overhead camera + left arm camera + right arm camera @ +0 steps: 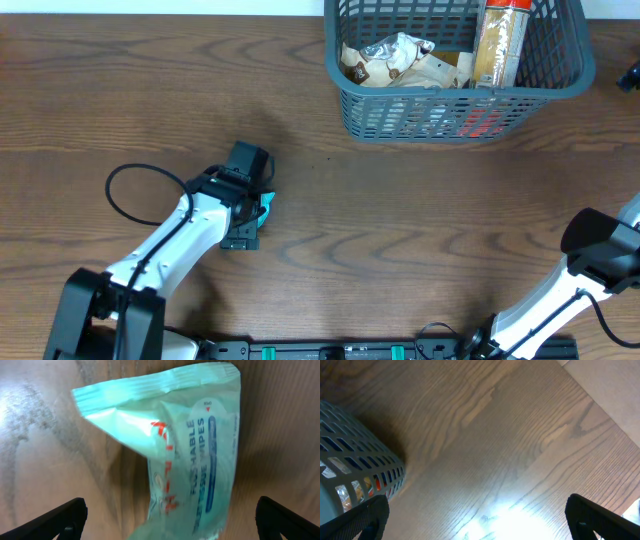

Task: Pack container
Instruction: 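Close the left gripper on the wet-wipes pack, then lift the wet-wipes pack with the left gripper over the basket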

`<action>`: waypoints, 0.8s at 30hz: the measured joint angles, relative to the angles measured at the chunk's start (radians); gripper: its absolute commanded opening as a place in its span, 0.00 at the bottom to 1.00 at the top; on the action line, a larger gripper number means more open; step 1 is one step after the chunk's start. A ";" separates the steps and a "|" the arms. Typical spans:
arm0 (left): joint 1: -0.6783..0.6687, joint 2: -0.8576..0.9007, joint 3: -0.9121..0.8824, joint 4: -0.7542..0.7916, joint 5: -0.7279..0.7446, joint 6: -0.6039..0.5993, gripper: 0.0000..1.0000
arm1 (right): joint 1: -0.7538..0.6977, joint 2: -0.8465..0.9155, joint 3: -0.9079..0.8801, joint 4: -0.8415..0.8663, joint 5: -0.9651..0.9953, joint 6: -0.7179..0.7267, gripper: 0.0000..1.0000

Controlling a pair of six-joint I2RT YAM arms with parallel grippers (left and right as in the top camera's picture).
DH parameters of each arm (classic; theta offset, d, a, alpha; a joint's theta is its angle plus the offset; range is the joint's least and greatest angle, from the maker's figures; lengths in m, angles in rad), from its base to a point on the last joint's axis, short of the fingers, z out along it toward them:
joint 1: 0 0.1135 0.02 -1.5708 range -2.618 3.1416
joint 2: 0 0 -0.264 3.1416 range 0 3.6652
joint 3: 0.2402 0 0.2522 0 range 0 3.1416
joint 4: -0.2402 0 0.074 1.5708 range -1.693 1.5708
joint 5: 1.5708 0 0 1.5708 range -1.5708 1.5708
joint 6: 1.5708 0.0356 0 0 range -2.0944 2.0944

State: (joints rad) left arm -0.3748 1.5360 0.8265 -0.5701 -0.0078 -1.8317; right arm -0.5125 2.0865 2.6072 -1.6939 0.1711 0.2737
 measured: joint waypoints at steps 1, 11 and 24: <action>0.000 0.013 0.000 0.006 0.000 0.001 0.96 | 0.000 0.000 0.000 0.000 0.000 0.000 0.99; 0.000 0.079 0.000 0.021 0.000 0.004 0.96 | 0.000 0.000 0.000 0.000 0.000 0.000 0.99; 0.000 0.115 0.010 0.016 0.008 0.041 0.06 | 0.000 0.000 0.000 0.000 0.000 0.000 0.99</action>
State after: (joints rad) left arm -0.3748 1.6508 0.8360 -0.5541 0.0006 -1.7905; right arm -0.5125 2.0865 2.6072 -1.6939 0.1711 0.2737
